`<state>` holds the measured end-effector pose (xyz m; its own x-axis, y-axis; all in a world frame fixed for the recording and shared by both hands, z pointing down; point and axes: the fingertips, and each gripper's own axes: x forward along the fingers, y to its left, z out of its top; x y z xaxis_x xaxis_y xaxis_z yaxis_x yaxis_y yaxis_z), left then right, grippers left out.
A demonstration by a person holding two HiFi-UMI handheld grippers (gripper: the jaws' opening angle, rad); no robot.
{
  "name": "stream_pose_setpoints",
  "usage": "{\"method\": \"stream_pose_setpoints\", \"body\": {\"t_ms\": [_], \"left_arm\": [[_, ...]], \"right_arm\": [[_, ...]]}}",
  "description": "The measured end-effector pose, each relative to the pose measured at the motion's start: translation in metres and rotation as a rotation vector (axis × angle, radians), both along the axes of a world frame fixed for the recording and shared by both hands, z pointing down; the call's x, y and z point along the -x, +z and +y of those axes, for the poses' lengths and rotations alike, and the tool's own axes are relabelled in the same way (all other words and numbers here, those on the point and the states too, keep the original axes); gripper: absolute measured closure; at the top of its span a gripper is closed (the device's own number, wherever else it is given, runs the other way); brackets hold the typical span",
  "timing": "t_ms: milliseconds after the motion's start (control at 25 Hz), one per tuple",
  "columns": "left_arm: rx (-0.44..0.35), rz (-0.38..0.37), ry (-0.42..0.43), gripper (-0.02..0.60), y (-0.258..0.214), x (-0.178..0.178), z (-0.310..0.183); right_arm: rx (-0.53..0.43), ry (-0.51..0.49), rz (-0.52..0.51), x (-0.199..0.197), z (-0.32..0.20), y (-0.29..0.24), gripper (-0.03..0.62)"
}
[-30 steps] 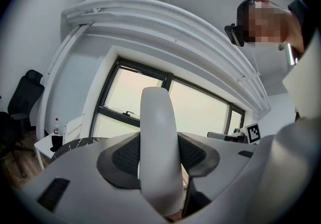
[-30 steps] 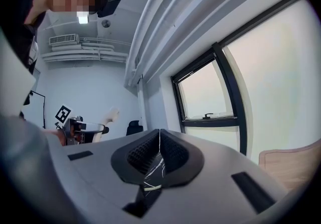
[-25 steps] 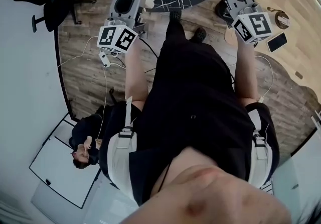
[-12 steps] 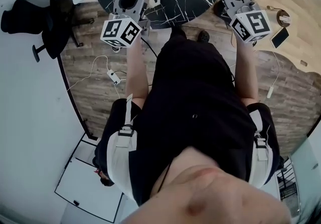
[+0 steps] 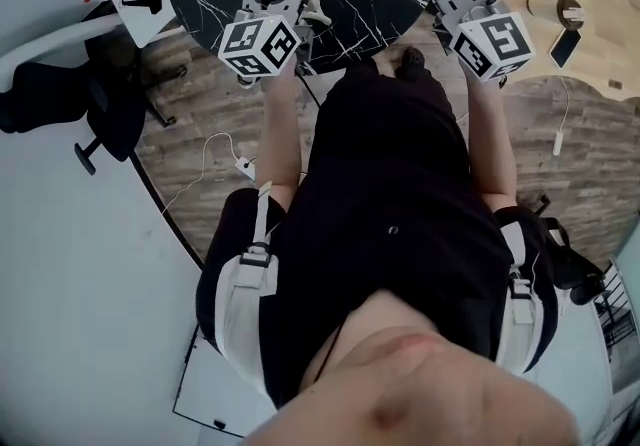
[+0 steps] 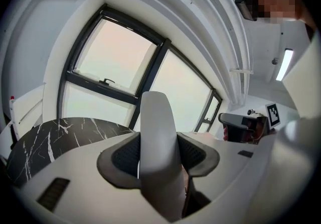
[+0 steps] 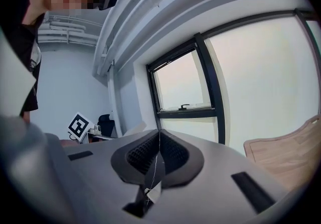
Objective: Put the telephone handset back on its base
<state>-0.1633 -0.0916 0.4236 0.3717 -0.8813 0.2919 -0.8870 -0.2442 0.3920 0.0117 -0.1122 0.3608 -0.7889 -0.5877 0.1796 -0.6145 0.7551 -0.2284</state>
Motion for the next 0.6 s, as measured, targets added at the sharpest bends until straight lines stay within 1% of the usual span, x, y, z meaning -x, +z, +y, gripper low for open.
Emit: {"method": "stream_pose_setpoints", "body": {"t_ms": [320, 600], "left_arm": [[0.118, -0.01, 0.004, 0.357, 0.056, -0.002, -0.03], [0.213, -0.066, 0.004, 0.357, 0.109, -0.009, -0.043]], "right_arm": [[0.035, 0.088, 0.033, 0.002, -0.004, 0.018, 0.563], [0.083, 0.116, 0.063, 0.006, -0.001, 0.041, 0.563]]}}
